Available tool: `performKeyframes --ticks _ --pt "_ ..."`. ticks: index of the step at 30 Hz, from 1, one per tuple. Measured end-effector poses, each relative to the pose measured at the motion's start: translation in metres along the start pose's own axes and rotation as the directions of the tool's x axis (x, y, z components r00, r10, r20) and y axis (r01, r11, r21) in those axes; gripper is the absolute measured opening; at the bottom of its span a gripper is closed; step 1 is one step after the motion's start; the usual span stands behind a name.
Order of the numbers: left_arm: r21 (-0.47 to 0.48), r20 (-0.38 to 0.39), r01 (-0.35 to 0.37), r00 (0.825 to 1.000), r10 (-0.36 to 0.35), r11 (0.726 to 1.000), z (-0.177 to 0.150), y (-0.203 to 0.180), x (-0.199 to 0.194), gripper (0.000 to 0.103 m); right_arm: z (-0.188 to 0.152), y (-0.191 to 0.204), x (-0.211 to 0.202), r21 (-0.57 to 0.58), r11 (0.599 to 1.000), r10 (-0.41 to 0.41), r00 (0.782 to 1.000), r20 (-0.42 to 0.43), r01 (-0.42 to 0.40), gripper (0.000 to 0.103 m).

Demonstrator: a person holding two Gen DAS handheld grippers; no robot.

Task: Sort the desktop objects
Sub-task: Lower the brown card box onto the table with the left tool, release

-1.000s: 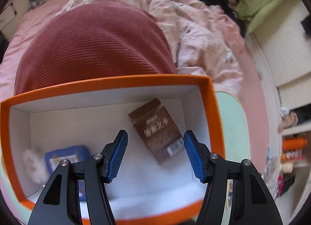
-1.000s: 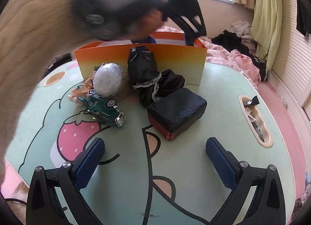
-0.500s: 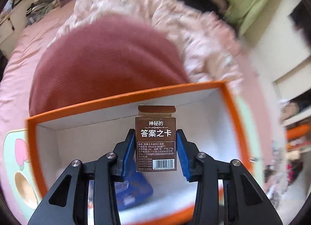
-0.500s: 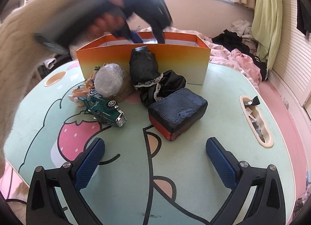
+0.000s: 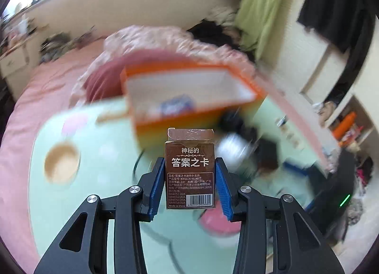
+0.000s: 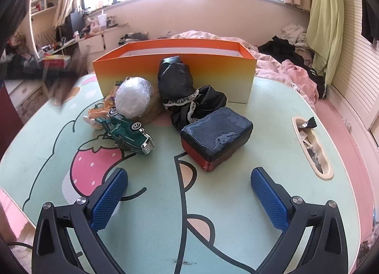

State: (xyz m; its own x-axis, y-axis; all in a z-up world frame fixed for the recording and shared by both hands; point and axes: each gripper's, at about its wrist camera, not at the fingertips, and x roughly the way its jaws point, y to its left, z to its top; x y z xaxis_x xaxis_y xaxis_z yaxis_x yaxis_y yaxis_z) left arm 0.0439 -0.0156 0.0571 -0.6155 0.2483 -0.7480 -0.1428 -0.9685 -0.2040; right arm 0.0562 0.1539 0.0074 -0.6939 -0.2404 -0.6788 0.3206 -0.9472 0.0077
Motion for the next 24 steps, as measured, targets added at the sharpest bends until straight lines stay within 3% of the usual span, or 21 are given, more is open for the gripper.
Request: performKeyframes --ticks 4,7,12,14,16,19,21,24 --pt "0.058 -0.055 0.019 0.998 -0.016 0.998 -0.035 -0.016 0.010 0.042 0.000 0.001 0.000 0.001 1.000 0.001 1.000 0.000 -0.001 0.103" --pt "0.130 -0.079 0.056 0.996 -0.045 0.990 -0.036 -0.041 0.024 0.043 0.000 0.000 0.000 -0.001 1.000 0.000 1.000 0.000 0.000 0.103" --pt "0.108 -0.088 0.052 0.995 -0.042 0.993 -0.027 -0.050 0.045 0.044 0.000 0.000 -0.001 0.001 1.000 0.003 1.000 0.001 -0.003 0.103" --pt "0.092 -0.072 0.039 0.997 -0.032 0.995 -0.028 -0.043 0.036 0.055 0.000 0.000 -0.001 0.000 1.000 0.002 1.000 0.001 -0.002 0.103" --pt "0.088 -0.043 0.036 0.999 -0.033 0.995 -0.036 -0.036 0.021 0.074 0.000 0.000 -0.001 0.001 1.000 0.001 1.000 0.001 -0.001 0.103" --pt "0.094 0.010 -0.019 1.000 0.018 0.995 -0.048 -0.026 0.003 0.081 0.000 0.000 -0.002 0.000 1.000 0.002 1.000 0.001 -0.002 0.103" --pt "0.102 -0.001 -0.055 0.998 0.055 0.993 -0.054 -0.021 0.002 0.081 0.000 0.000 -0.002 0.000 1.000 0.002 1.000 0.001 -0.002 0.103" --pt "0.075 -0.004 -0.026 1.000 0.026 0.997 -0.064 -0.018 0.006 0.086 0.000 0.000 -0.002 -0.001 1.000 0.001 1.000 0.001 -0.001 0.103"
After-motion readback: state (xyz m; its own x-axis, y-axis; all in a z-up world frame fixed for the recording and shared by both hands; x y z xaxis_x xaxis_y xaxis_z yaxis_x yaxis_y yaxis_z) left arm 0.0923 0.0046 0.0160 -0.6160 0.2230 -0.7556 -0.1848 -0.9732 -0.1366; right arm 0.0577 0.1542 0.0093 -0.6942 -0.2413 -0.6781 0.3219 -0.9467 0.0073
